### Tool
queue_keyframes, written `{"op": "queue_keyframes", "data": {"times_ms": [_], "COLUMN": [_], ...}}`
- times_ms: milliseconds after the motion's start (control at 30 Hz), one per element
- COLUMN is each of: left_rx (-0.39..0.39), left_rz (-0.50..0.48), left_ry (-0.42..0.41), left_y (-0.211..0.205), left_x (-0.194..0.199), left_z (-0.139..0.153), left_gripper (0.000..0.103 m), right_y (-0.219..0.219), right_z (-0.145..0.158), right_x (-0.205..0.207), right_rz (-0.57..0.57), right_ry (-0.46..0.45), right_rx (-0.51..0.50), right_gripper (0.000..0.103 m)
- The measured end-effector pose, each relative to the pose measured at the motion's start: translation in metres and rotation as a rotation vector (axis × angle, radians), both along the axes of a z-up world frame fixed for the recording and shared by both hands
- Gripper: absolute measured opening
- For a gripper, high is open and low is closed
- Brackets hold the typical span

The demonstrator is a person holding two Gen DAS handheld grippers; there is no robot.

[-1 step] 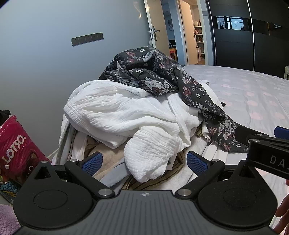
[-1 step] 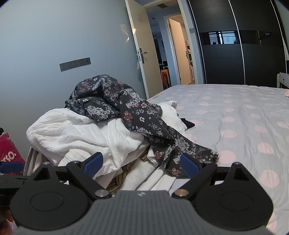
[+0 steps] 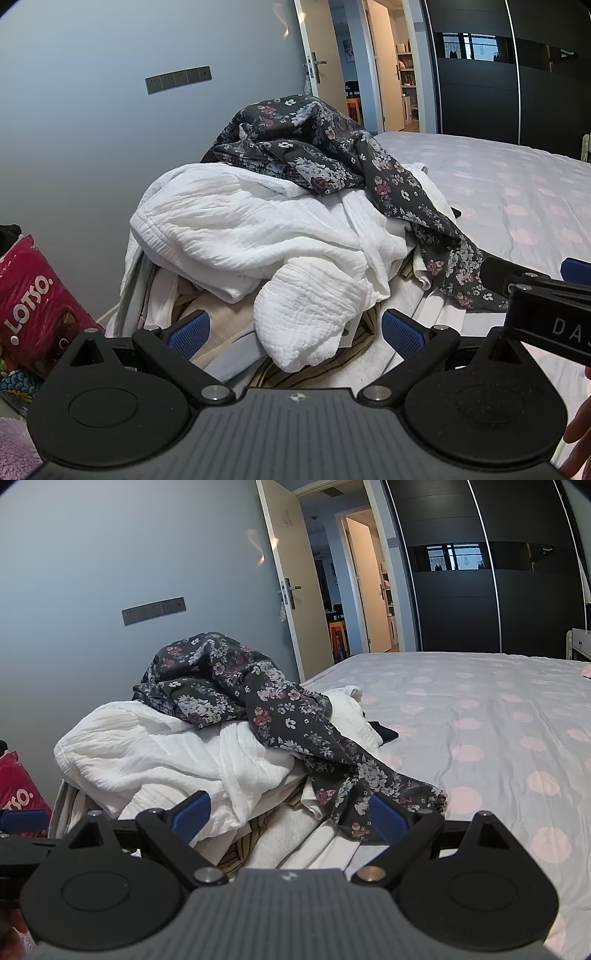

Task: Fold clothes
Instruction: 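Move both grippers toward the dark floral jeans on the clothes pile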

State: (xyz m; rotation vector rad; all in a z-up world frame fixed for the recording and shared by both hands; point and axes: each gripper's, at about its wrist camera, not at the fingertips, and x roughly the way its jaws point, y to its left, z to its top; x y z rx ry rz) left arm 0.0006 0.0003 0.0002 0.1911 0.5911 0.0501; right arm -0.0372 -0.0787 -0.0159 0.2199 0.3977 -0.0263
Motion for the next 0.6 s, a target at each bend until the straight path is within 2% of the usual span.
{"op": "queue_keyframes", "data": {"times_ms": [467, 600], "left_rx": [-0.009, -0.019], "left_rz": [-0.010, -0.052], "left_ry": [0.027, 0.048], "left_y": [-0.002, -0.005], "left_x": [0.010, 0.019], "left_z": [-0.008, -0.007], "left_gripper": [0.101, 0.100], "right_y": [0.002, 0.000], "right_z": [0.000, -0.002], "right_x": [0.004, 0.010], "right_rz": [0.004, -0.003], "right_ry": [0.013, 0.025], "right_rx": [0.000, 0.013], "right_gripper": [0.094, 0.094]}}
